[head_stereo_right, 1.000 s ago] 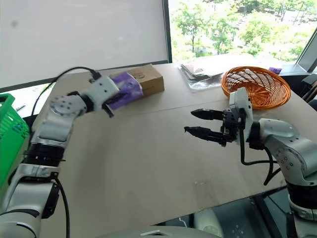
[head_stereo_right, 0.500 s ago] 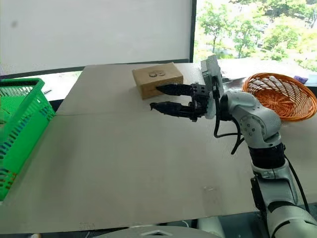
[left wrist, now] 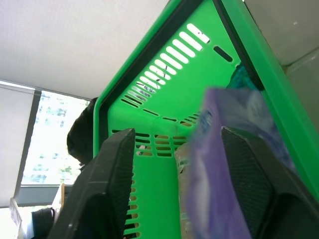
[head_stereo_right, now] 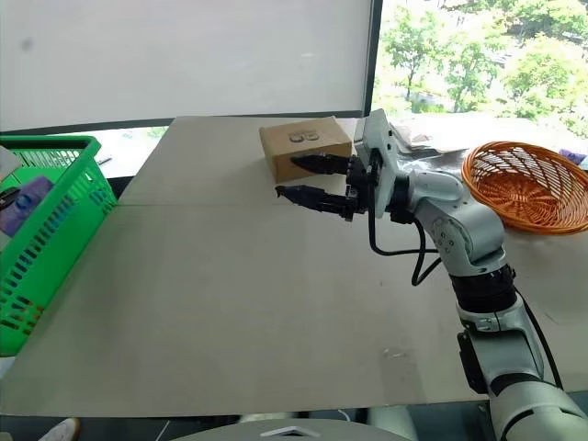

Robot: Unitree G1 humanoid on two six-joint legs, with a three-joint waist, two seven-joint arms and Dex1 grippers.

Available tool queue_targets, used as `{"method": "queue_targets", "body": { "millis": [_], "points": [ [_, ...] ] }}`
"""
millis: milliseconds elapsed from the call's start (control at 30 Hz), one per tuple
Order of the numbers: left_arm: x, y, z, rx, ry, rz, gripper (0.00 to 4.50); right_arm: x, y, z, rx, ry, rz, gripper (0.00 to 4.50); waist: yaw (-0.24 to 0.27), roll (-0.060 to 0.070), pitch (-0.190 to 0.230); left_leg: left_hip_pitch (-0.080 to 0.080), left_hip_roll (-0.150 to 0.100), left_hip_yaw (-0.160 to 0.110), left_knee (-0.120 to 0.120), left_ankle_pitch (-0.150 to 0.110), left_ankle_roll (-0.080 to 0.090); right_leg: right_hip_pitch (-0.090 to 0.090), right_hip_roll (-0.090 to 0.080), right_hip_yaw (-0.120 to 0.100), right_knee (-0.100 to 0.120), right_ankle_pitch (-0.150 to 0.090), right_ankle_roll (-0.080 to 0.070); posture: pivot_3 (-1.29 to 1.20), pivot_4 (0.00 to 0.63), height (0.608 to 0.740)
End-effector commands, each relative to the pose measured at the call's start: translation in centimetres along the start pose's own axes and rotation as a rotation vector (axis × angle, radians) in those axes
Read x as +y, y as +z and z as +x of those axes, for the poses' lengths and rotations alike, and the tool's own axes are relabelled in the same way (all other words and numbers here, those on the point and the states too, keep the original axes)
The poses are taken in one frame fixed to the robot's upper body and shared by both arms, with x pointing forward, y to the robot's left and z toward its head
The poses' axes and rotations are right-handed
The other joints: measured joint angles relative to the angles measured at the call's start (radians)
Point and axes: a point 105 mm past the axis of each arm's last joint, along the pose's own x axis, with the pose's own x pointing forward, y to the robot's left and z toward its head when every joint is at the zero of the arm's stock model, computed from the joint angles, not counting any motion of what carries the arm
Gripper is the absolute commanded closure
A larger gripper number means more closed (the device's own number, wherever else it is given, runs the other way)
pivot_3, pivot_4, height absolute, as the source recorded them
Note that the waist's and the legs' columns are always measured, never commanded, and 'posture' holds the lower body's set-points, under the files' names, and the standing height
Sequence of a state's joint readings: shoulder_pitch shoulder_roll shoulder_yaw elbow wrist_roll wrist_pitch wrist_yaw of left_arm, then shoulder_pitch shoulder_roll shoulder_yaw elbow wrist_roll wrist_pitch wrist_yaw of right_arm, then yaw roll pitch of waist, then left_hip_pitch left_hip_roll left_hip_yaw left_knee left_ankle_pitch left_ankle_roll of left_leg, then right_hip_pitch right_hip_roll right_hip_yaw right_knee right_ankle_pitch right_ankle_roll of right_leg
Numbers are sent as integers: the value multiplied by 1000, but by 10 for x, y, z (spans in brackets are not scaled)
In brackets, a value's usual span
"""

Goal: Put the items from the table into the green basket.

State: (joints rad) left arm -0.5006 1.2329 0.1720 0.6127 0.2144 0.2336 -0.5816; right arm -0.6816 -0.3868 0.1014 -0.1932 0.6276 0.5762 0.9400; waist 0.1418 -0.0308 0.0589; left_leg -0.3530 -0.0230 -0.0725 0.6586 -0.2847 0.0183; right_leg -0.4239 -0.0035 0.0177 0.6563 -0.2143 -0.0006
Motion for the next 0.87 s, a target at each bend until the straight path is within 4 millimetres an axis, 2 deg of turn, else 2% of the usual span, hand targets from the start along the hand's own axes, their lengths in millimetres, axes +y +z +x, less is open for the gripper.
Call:
{"method": "queue_targets", "body": {
  "millis": [33,100,167,200,233,267,333,367,467,567,633,700,767,867],
  "points": [
    [17,8,-2,-27,70,19,115,1,12,-5,-28,-23,-63,1621,-10,0,0,0,0,0,0,0,0,0,0,0,0,0,0,198,0,740],
    [21,22,-3,-100,102,36,115,-2,8,-9,-19,-43,-61,1621,-17,0,0,-1,0,0,0,0,0,-1,-1,0,0,0,0,205,0,740],
    [6,56,-1,-278,61,-79,115,-8,-3,-18,12,-88,-56,1621,-11,0,-1,-1,0,-1,0,0,0,-1,-1,0,0,0,0,219,0,740],
    [-16,82,-3,-408,-29,-193,115,-12,-12,-26,33,-125,-45,1621,-10,0,-1,-1,-2,-2,0,0,0,0,-3,-1,1,0,0,219,0,740],
    [-31,99,-8,-494,-96,-268,115,-14,-18,-32,46,-149,-37,1621,-6,2,-3,-2,-2,-2,1,0,0,-1,-4,-1,1,0,0,230,0,740],
    [-61,116,-17,-586,-217,-367,115,-18,-29,-42,85,-193,-37,1621,-3,2,-4,-3,-3,-3,3,0,0,-1,-6,-1,1,0,0,230,0,740],
    [-106,130,-36,-666,-390,-492,115,-23,-45,-59,139,-266,-34,1621,0,6,-6,-7,-3,-4,6,0,0,-1,-7,-1,-1,1,0,236,0,740],
    [-123,132,-44,-675,-447,-531,115,-25,-51,-66,155,-294,-31,1621,-1,6,-7,-8,-6,-3,8,0,1,-2,-10,0,2,1,1,236,0,740],
    [-190,129,-74,-659,-597,-581,115,-26,-77,-93,239,-397,-7,1621,-19,4,-7,-12,-6,1,9,-1,3,-8,-9,5,3,1,1,210,0,740],
    [-220,121,-87,-614,-651,-658,115,-27,-95,-109,291,-470,5,1621,-19,5,-7,-10,-3,4,9,-2,3,-8,-7,6,5,1,1,202,0,740],
    [-237,115,-93,-575,-686,-692,115,-28,-106,-121,313,-526,23,1621,-17,5,-7,-9,-2,3,9,-2,3,-8,-5,5,5,1,0,200,1,740],
    [-246,110,-96,-558,-703,-693,115,-28,-113,-128,337,-557,19,1621,-17,8,-8,-6,0,3,9,-2,3,-5,-2,5,5,1,0,201,5,740],
    [-251,105,-97,-535,-702,-703,115,-25,-117,-134,359,-573,1,1621,-19,11,-6,-1,1,4,10,-2,3,2,0,6,4,-1,4,197,6,740],
    [-253,102,-99,-528,-710,-713,115,-24,-119,-138,361,-594,6,1621,-20,12,-5,9,2,9,9,-2,3,11,2,6,2,-4,0,196,9,740]
  ]
}}
